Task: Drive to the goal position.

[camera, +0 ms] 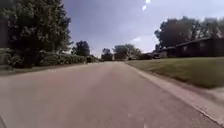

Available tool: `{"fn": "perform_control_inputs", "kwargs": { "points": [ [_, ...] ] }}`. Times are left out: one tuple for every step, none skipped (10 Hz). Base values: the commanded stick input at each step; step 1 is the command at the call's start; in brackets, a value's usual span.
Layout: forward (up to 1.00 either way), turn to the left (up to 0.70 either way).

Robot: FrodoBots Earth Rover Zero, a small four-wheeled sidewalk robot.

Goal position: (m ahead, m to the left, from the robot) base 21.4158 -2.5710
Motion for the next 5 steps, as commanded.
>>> {"fn": "perform_control_inputs", "kwargs": {
  "points": [
    [0.7, 0.0],
    [0.7, 0.0],
    [0.7, 0.0],
    [0.7, 0.0],
    [0.7, 0.0]
  ]
}}
